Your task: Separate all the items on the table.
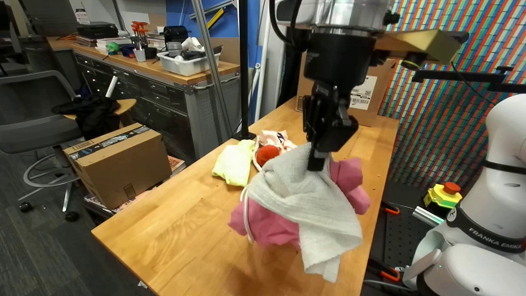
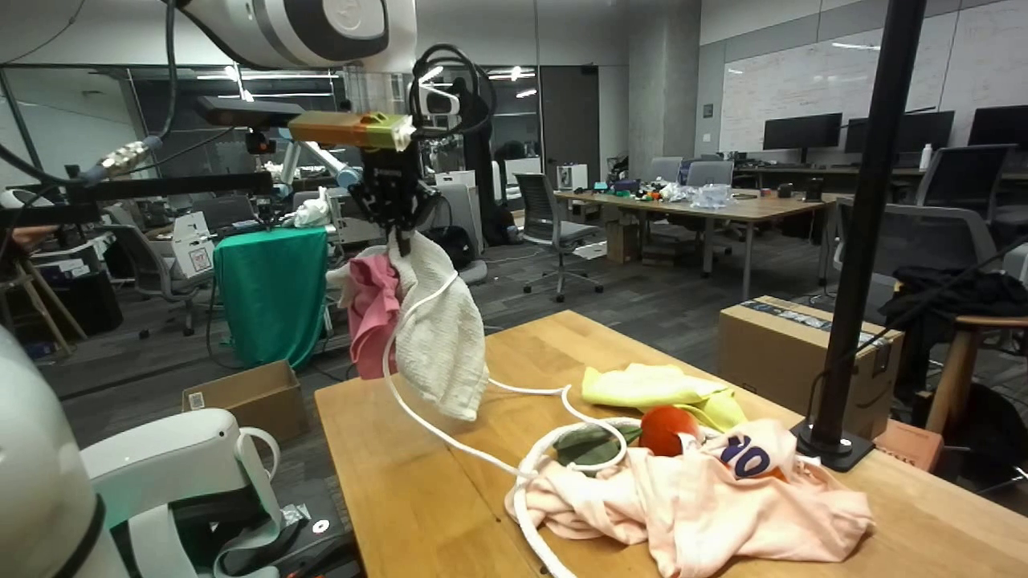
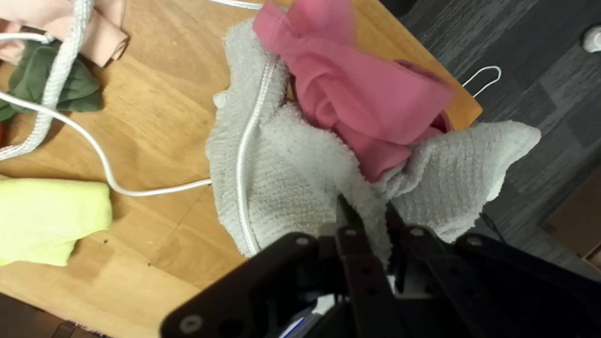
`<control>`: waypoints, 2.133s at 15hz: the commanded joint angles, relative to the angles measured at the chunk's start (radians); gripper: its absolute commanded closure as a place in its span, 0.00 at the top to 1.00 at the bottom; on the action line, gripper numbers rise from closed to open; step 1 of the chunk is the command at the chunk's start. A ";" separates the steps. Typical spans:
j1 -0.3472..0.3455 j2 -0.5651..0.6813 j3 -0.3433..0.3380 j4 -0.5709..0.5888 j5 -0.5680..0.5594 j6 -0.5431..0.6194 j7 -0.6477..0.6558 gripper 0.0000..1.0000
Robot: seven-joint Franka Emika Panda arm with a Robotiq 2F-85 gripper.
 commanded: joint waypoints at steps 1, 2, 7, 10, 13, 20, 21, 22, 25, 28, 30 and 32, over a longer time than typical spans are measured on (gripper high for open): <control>0.028 0.027 0.022 -0.014 0.065 0.016 -0.021 0.09; 0.035 0.034 0.028 -0.023 0.080 0.026 -0.021 0.09; 0.055 0.072 0.060 -0.059 0.205 0.131 0.015 0.09; 0.057 0.098 0.081 -0.080 0.261 0.223 0.046 0.09; 0.057 0.122 0.097 -0.096 0.294 0.301 0.082 0.09; 0.056 0.156 0.119 -0.103 0.290 0.351 0.154 0.59; 0.056 0.157 0.119 -0.101 0.291 0.348 0.159 0.67; 0.055 0.158 0.119 -0.101 0.289 0.347 0.164 0.75; 0.051 0.158 0.121 -0.101 0.276 0.338 0.178 0.97; 0.037 0.153 0.129 -0.117 0.220 0.344 0.189 1.00; 0.022 0.156 0.129 -0.132 0.157 0.351 0.201 1.00; 0.000 0.159 0.126 -0.152 0.085 0.362 0.219 1.00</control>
